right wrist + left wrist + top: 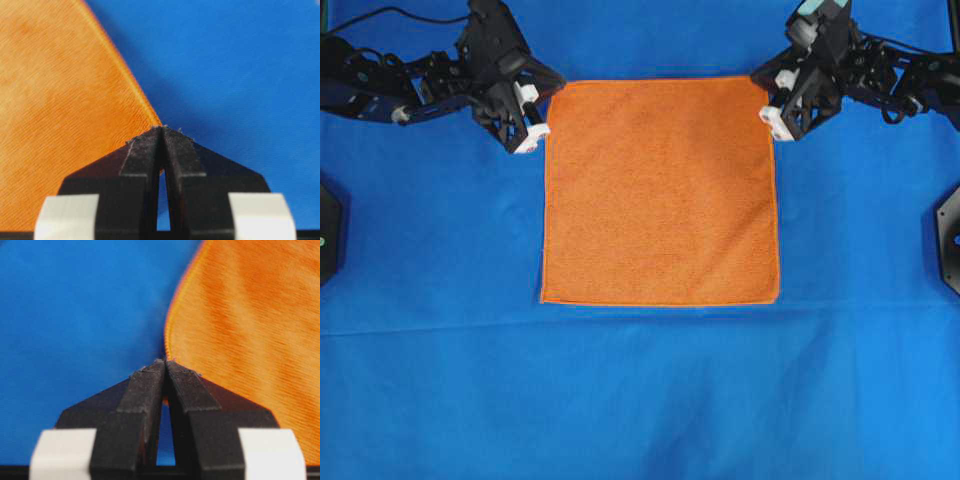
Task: Fold the orange towel.
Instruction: 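Lift the far edge with both grippers and fold it toward the near edge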
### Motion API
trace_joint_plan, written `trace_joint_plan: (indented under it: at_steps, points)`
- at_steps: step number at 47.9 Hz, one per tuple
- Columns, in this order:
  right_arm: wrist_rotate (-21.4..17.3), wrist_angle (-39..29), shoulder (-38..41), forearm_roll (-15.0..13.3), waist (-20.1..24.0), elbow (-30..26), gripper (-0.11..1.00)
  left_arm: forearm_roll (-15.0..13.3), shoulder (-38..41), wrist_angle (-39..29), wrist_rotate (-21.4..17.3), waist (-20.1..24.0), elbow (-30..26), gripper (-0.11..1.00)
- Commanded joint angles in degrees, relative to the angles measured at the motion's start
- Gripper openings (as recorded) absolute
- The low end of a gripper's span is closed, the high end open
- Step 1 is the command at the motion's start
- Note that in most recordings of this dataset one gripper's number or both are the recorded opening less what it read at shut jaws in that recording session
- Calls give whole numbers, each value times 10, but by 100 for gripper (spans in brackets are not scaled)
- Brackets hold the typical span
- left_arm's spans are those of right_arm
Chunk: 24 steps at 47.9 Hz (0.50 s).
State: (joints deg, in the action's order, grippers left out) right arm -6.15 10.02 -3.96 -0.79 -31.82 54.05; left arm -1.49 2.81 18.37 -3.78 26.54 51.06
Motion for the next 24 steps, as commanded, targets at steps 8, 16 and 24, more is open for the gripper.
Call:
trace_joint_plan:
  at_steps: [8, 16, 24]
  points:
    - [-1, -33, -86, 18, 76, 30, 1, 0, -95, -78, 4, -70, 18, 1]
    - [-4, -54, -146, 26, 142, 59, 1, 0, -134, -101, 18, -128, 51, 1]
    - [-31, -72, -179, 28, 195, 83, 1, 0, -135, -108, 52, -210, 59, 1]
